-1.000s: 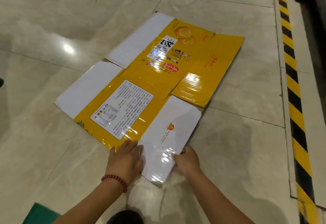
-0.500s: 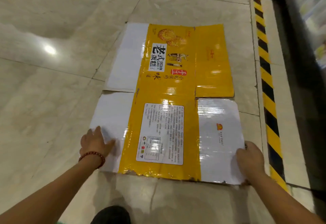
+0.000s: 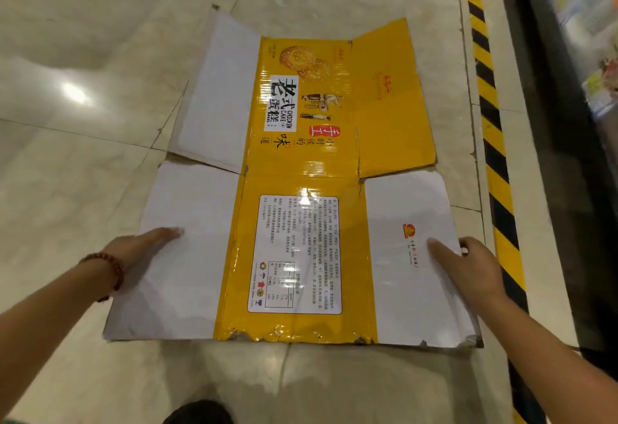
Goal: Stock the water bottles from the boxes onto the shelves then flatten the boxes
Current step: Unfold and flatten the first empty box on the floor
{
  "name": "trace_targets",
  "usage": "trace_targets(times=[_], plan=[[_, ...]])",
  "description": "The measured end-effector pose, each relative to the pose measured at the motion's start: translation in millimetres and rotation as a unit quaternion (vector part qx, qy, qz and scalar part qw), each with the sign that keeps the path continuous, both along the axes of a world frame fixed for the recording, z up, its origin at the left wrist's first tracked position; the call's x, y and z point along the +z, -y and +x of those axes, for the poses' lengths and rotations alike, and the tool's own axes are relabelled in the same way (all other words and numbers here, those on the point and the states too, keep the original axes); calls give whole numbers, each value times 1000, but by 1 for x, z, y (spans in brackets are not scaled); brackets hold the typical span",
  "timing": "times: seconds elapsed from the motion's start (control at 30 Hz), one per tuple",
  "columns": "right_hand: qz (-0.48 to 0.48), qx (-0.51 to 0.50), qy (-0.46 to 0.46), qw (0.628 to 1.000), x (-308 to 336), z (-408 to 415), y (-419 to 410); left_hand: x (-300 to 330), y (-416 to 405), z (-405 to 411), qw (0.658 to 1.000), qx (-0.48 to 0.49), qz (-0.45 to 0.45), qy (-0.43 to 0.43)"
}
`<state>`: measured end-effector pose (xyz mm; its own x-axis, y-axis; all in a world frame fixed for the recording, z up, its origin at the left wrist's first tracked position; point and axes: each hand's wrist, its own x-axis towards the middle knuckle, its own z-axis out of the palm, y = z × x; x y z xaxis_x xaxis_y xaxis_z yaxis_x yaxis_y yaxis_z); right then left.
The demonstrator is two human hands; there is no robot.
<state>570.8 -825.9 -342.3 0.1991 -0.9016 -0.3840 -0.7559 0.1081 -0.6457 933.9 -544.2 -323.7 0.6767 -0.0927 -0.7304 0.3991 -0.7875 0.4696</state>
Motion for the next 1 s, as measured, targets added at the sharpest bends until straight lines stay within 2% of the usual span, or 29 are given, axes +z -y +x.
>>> trace_targets(times=[0.07,0.2,0.37,0.5,0.7,1.0], plan=[[39,48,35,997,11,10,5,13,13,1,999,-35,-27,-30],[64,53,92,992,23,22,2,26,32,-15,988,-115,-13,99],[-10,76,66,995,35,34,-15,37,45,-44,974,-138,-6,181],[-46,88,44,994,55,36,-39,55,42,-63,968,-141,-3,210],[-21,87,16,996,130,49,-59,138,32,-57,973,-129,10,190],[39,124,-44,991,310,88,-82,317,-7,-20,980,-141,72,117]])
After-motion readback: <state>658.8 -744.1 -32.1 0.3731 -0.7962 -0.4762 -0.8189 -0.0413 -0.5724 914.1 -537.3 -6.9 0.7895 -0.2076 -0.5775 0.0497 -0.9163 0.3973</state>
